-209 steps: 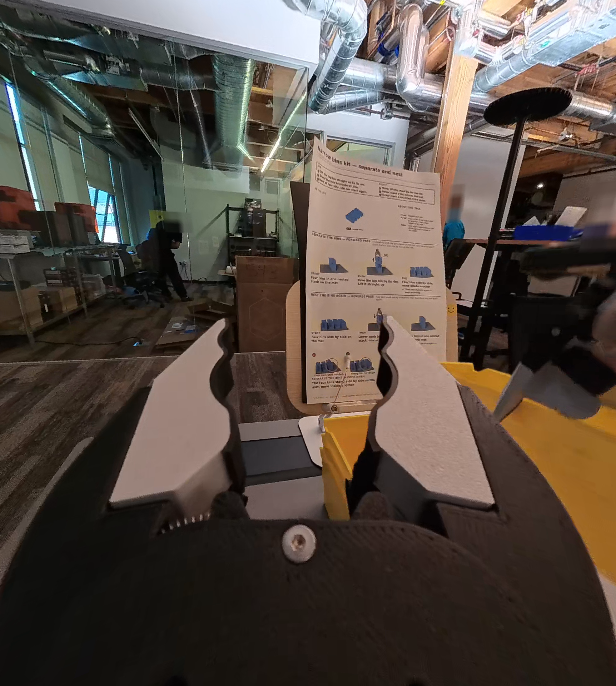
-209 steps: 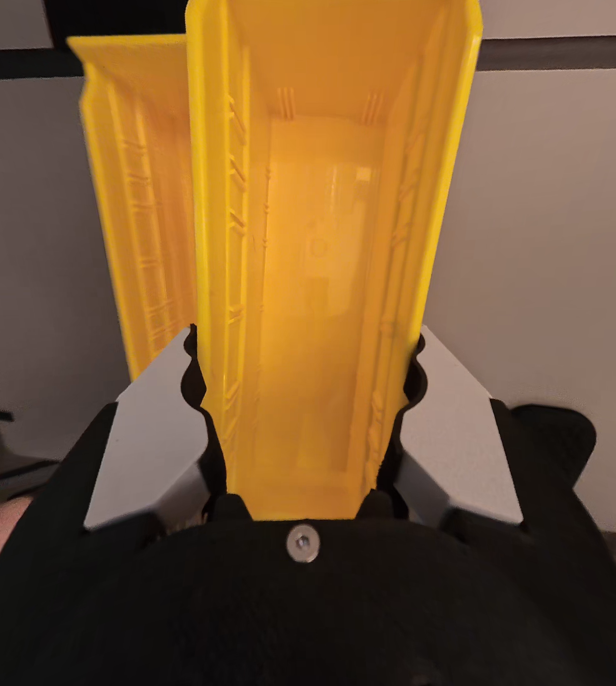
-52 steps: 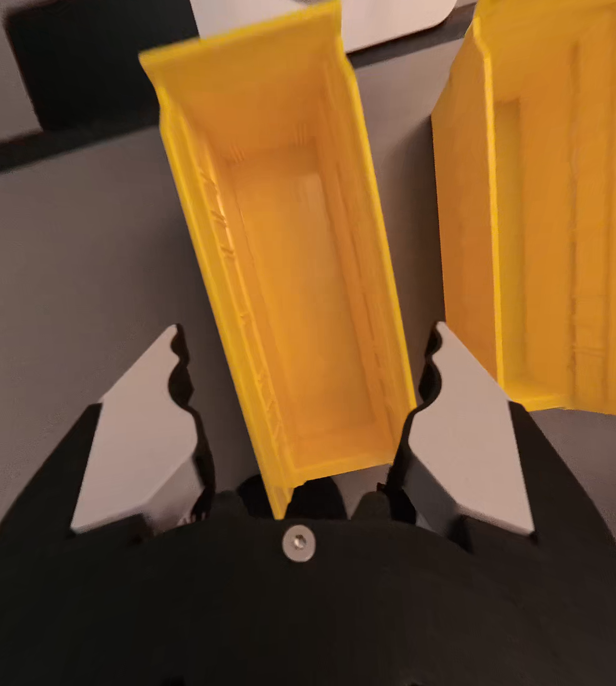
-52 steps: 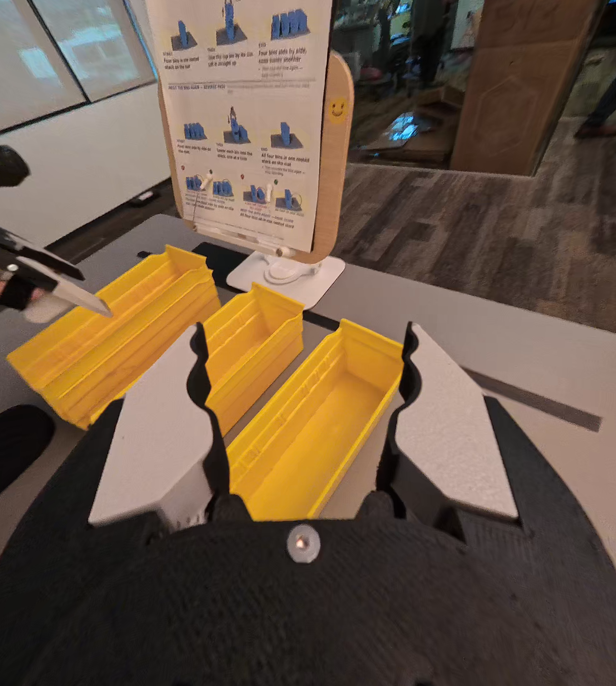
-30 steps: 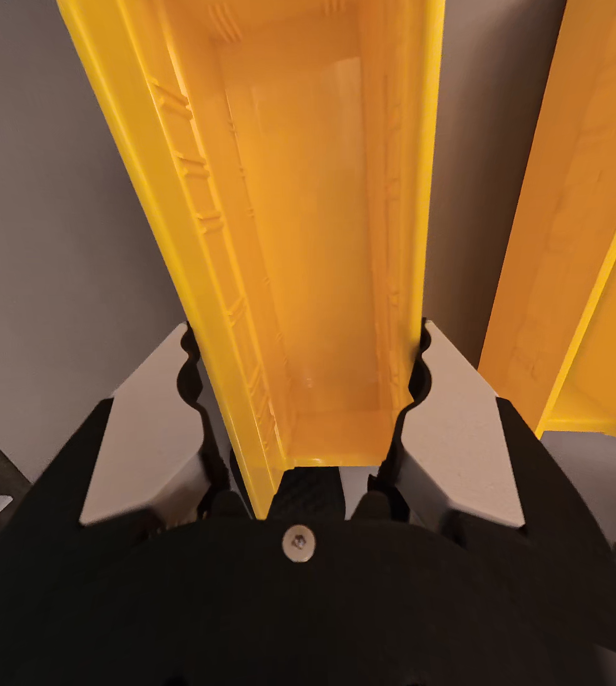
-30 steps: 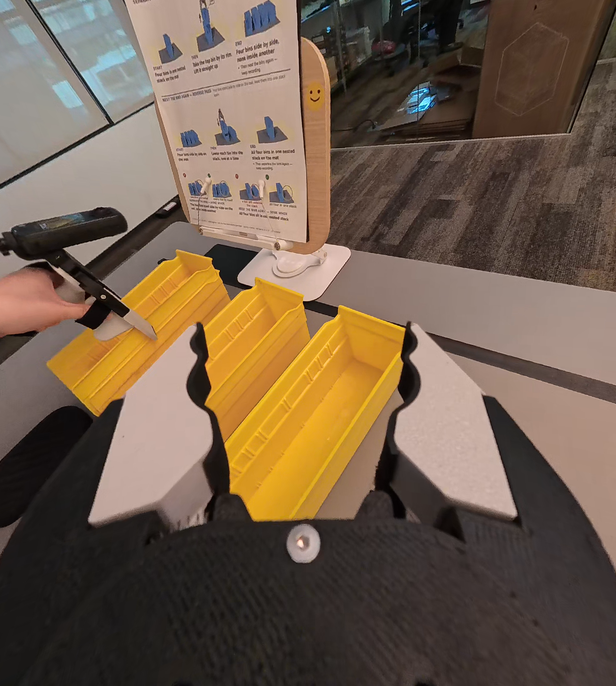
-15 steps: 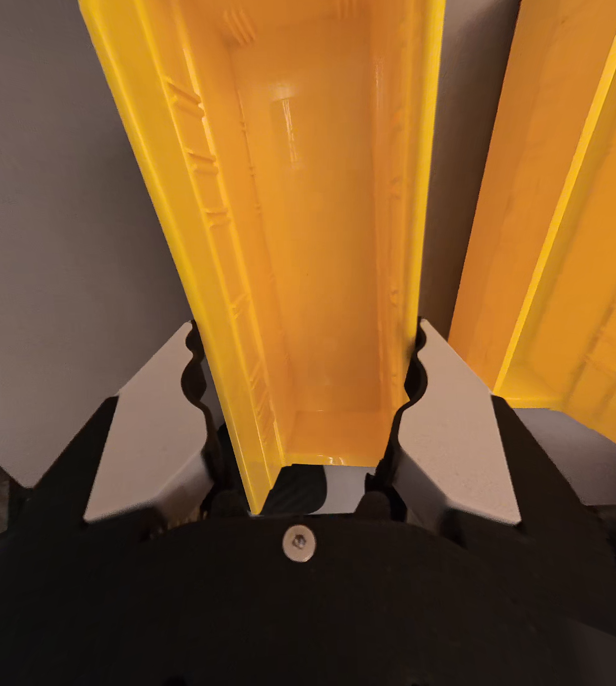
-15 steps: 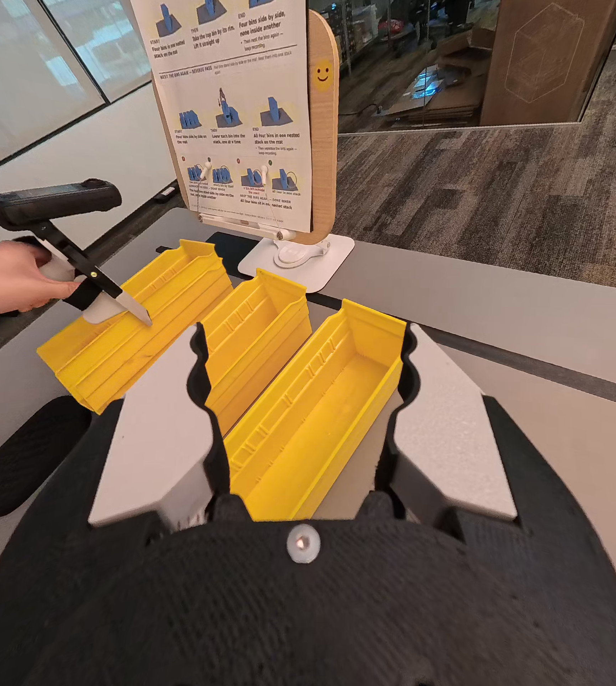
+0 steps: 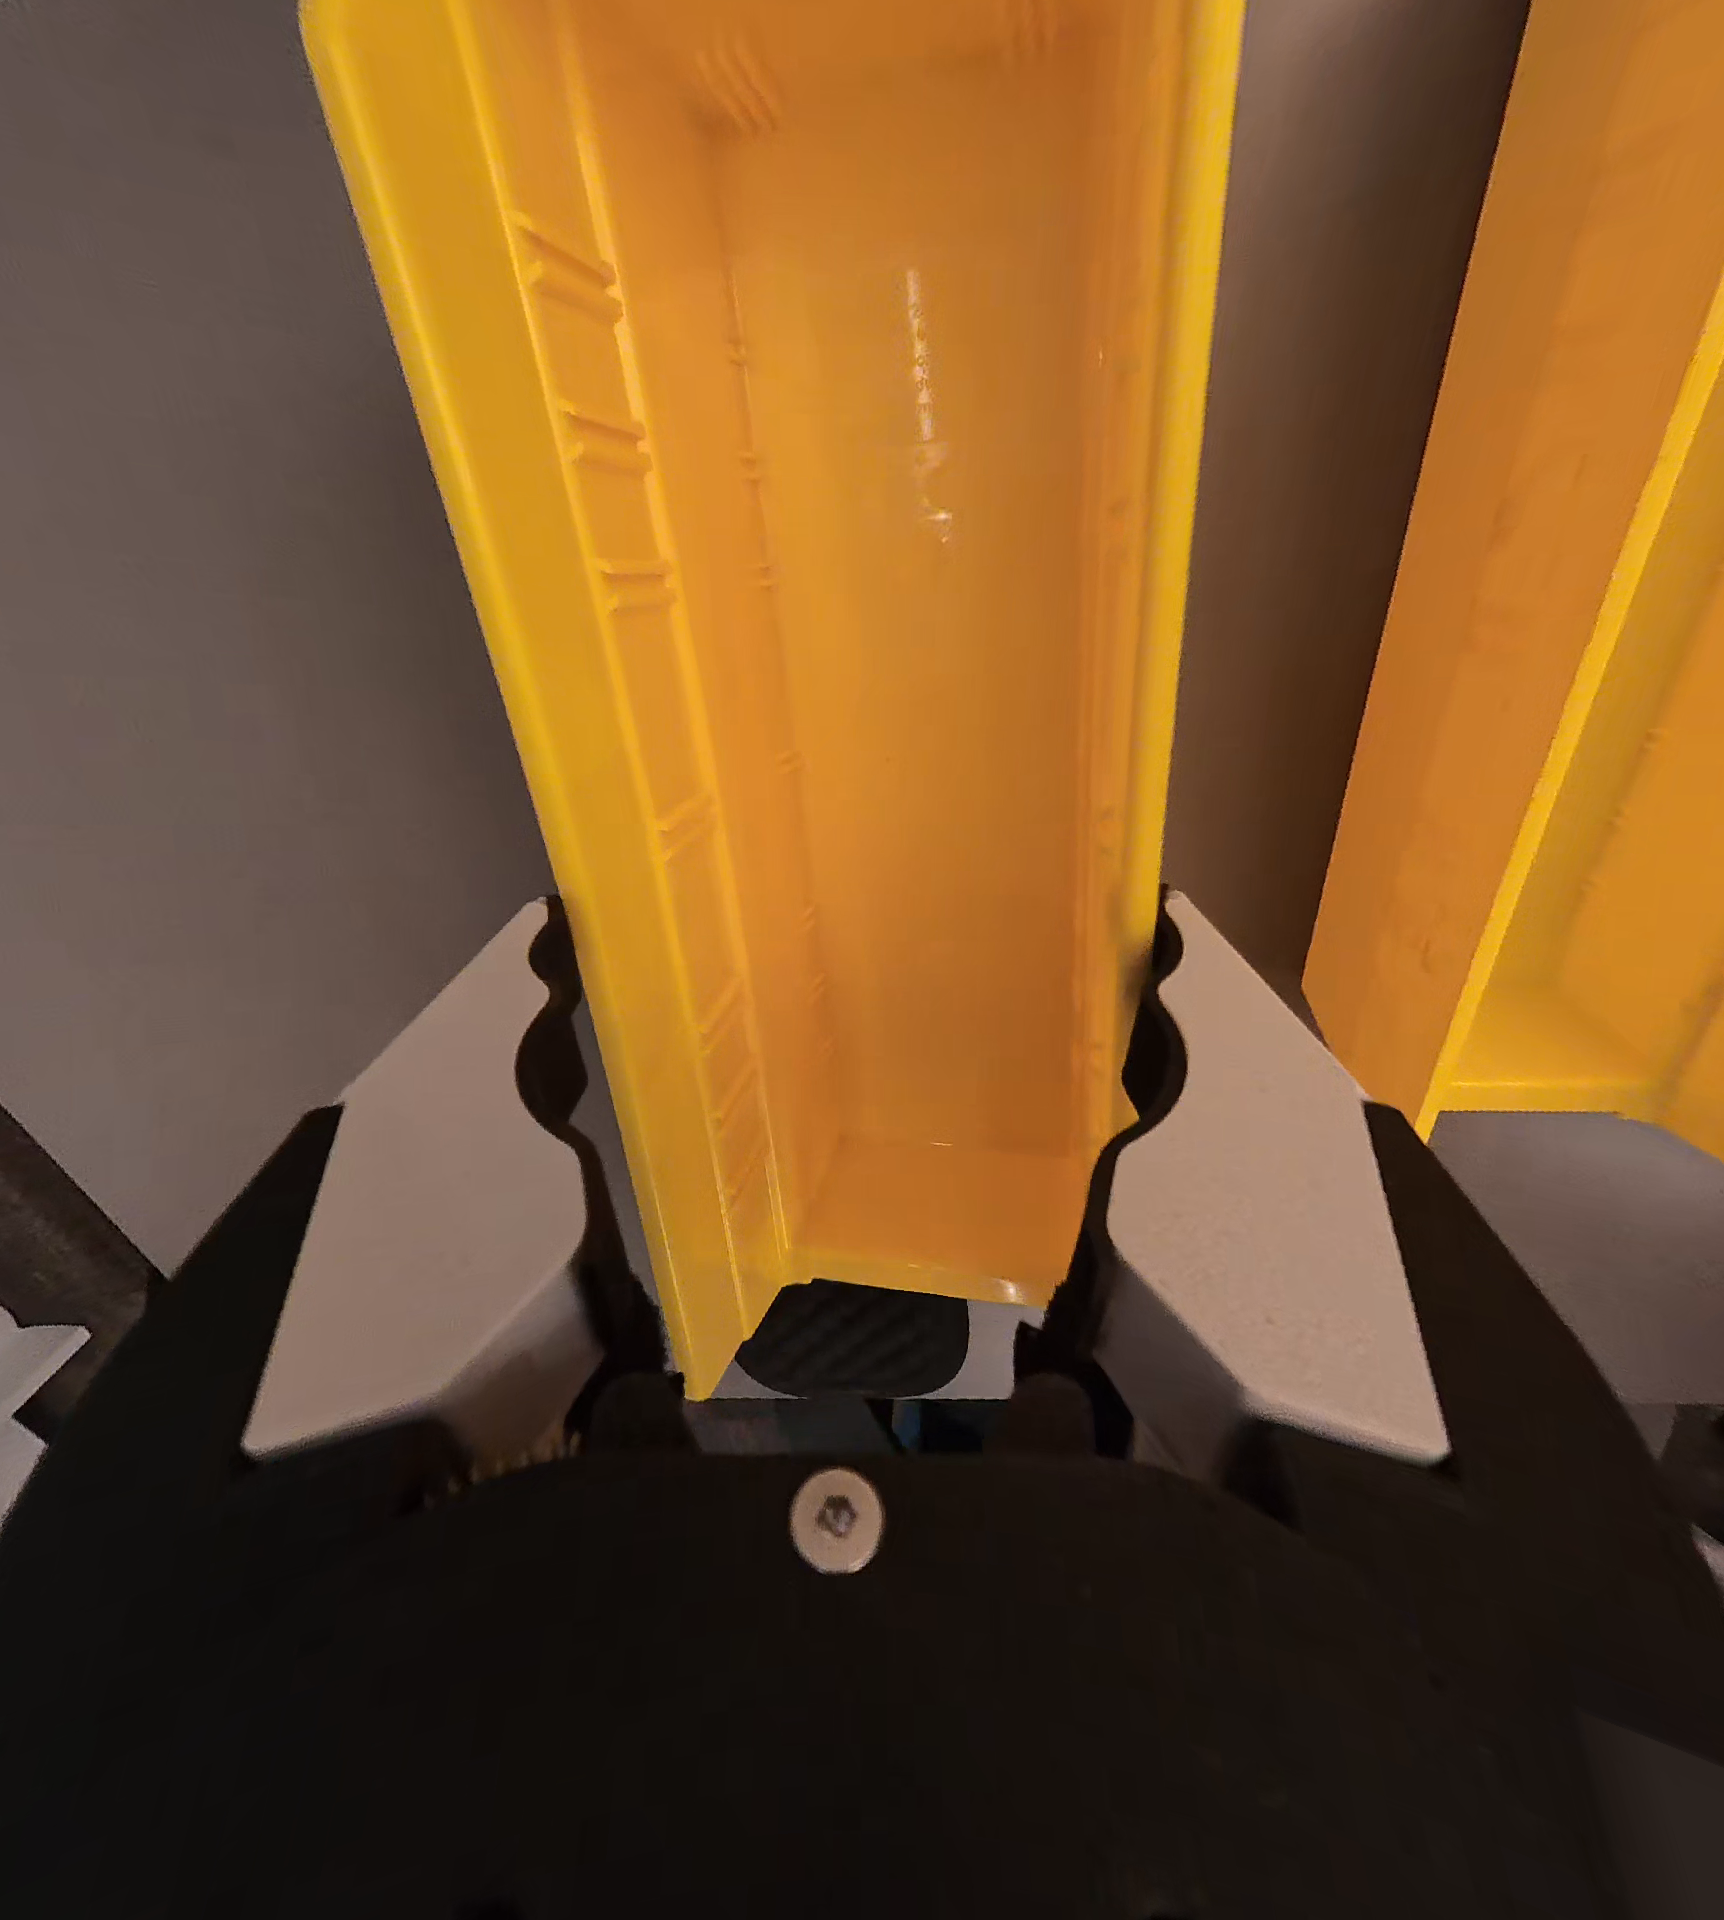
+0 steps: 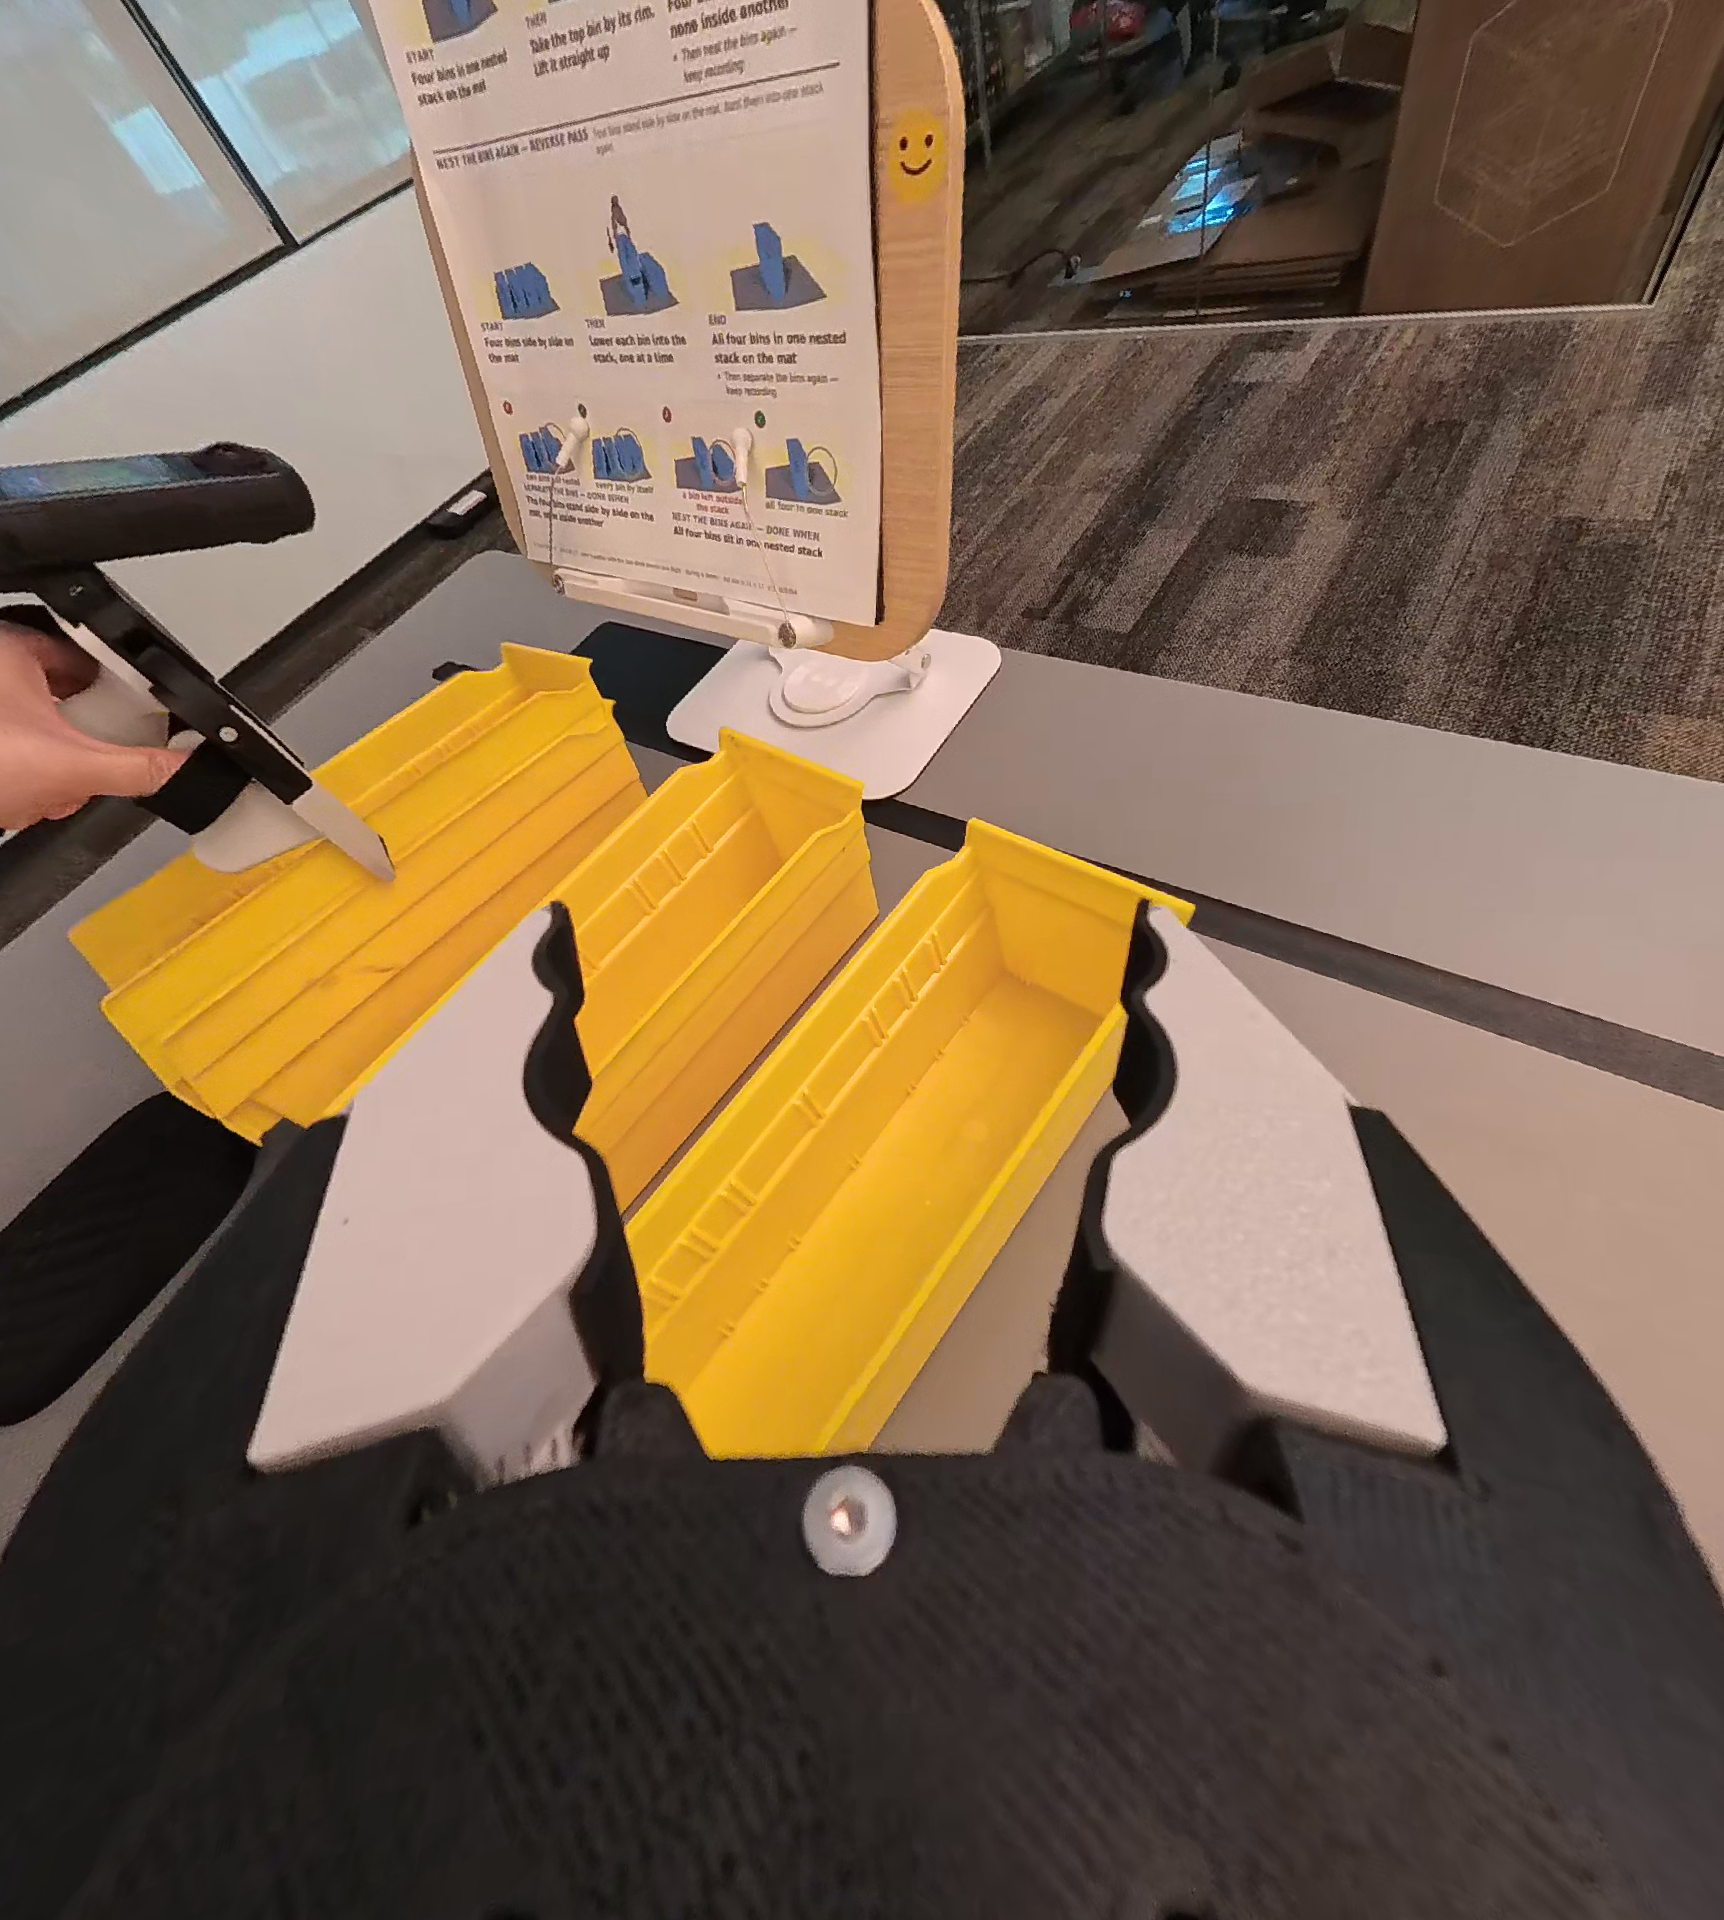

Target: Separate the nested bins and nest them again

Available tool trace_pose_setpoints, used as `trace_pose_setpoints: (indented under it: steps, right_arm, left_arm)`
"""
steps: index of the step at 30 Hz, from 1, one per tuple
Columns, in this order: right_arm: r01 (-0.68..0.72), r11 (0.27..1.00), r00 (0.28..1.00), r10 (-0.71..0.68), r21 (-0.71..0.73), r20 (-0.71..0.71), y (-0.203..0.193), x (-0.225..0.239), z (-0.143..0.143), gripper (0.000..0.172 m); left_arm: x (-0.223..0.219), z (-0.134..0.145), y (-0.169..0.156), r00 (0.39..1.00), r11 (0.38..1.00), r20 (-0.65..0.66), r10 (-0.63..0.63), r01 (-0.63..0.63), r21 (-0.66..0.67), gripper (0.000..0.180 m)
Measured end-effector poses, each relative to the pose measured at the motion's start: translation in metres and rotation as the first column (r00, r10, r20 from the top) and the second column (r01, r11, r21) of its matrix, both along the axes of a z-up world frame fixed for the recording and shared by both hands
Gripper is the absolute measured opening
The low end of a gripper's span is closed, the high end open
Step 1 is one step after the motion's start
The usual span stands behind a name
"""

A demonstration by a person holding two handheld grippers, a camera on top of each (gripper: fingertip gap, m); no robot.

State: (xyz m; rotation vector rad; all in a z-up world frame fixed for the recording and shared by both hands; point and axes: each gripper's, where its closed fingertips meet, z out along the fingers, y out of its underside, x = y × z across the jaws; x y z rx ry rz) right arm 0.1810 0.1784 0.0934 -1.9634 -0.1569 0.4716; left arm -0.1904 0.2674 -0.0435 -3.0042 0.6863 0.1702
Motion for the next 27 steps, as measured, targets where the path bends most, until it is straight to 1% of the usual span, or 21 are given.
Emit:
trace_pose_setpoints:
  steps: [5, 6, 15, 23, 27]
  right_arm:
    - [-0.001, 1.000, 1.000, 0.001, -0.005, 0.000, 0.000, 0.000, -0.001, 0.105]
    - [-0.001, 1.000, 1.000, 0.001, -0.005, -0.001, 0.000, 0.000, -0.001, 0.105]
    - [-0.007, 1.000, 1.000, 0.007, -0.028, 0.007, 0.002, -0.002, -0.006, 0.105]
    - [-0.016, 0.999, 1.000, 0.016, -0.032, 0.005, 0.001, -0.003, -0.007, 0.105]
    - [-0.023, 0.999, 1.000, 0.023, -0.039, 0.001, 0.000, -0.004, -0.008, 0.105]
  left_arm:
    - [0.003, -0.012, -0.008, 1.000, 0.999, 0.017, 0.000, 0.001, -0.045, 0.111]
    - [0.003, -0.013, -0.008, 1.000, 0.999, 0.022, 0.002, -0.001, -0.050, 0.114]
    - [0.017, -0.009, -0.010, 0.998, 0.997, 0.060, 0.002, 0.003, -0.073, 0.114]
    - [0.023, -0.016, -0.008, 0.999, 0.996, 0.049, -0.002, 0.006, -0.085, 0.120]
    - [0.023, -0.015, -0.008, 0.999, 0.997, 0.045, -0.005, 0.008, -0.080, 0.112]
